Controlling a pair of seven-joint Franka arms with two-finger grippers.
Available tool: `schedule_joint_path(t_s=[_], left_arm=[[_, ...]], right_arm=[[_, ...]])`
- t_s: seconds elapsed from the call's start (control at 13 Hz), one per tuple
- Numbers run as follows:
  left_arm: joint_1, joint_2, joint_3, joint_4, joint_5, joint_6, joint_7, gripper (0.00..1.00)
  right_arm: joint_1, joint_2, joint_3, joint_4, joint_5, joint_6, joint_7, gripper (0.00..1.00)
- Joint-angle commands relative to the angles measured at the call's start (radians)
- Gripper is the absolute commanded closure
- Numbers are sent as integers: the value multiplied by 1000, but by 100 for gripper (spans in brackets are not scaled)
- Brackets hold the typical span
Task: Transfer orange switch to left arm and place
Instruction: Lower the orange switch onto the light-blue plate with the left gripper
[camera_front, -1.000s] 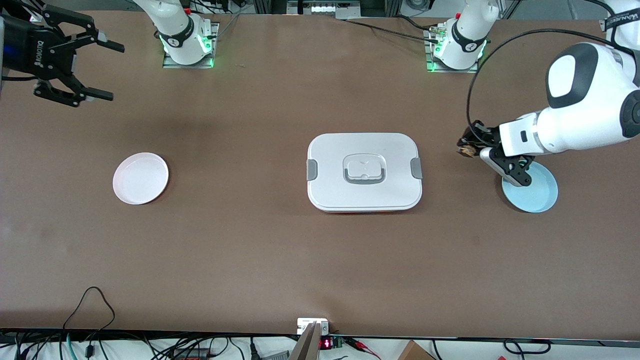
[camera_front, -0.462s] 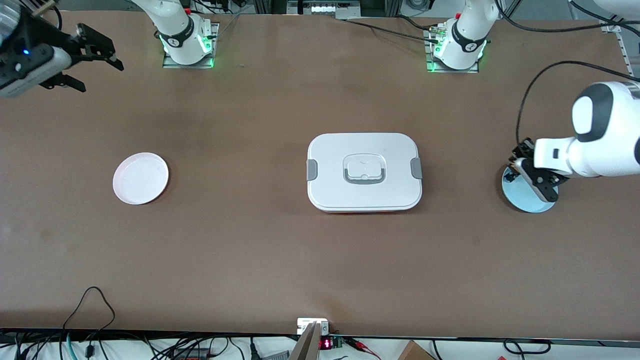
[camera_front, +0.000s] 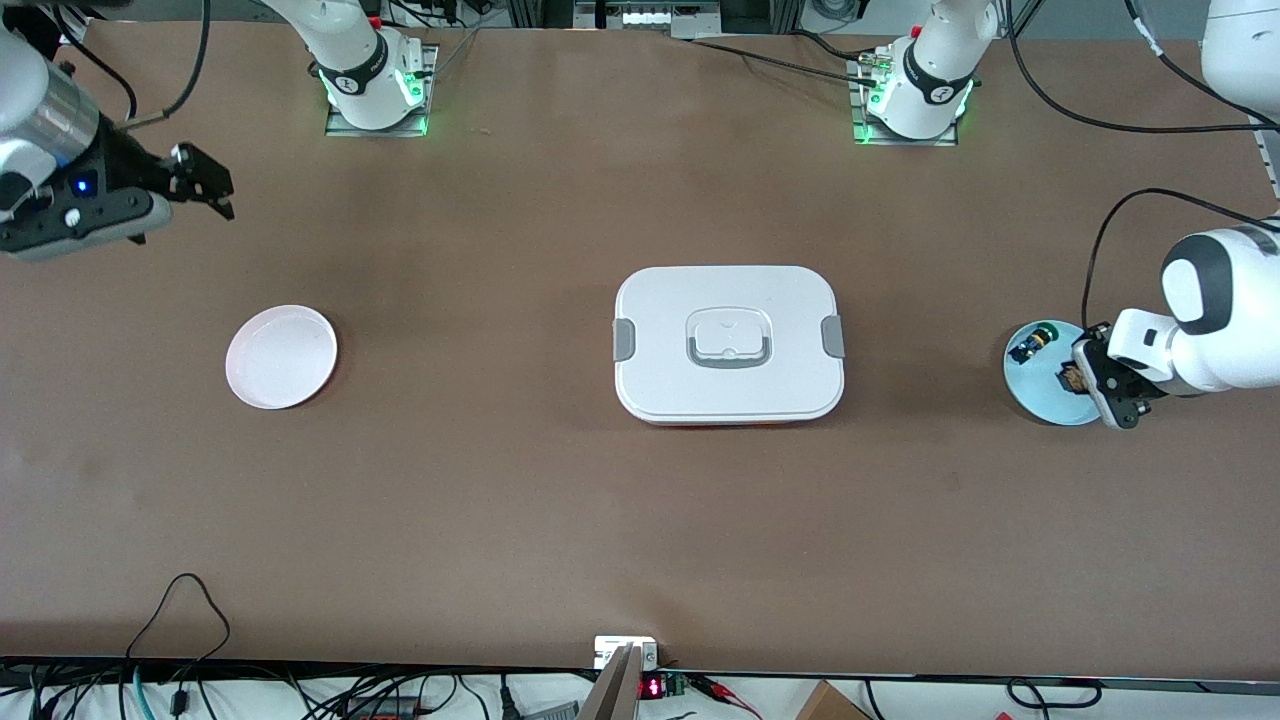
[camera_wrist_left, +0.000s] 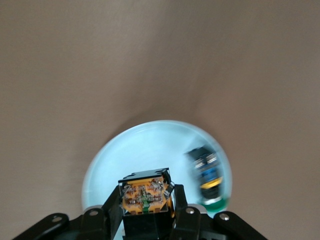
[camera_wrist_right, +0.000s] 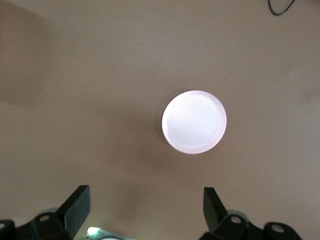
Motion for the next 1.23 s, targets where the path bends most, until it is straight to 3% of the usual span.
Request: schedule_joint_path(t_s=[0.0, 0.38, 0.69, 1.15], left_arm=[[25, -15, -8, -49, 78, 117, 120, 75], [58, -18, -9, -148, 81, 245, 278, 75], [69, -15, -11, -214, 81, 348, 279, 74], [76, 17, -17, -214, 81, 368, 279, 67]], right_arm=[[6, 45, -56, 6, 79, 50, -41, 0], [52, 35, -45, 0, 102, 4, 287, 0], [52, 33, -43, 12, 102, -3, 278, 0], [40, 50, -51, 47, 80, -3, 272, 0]])
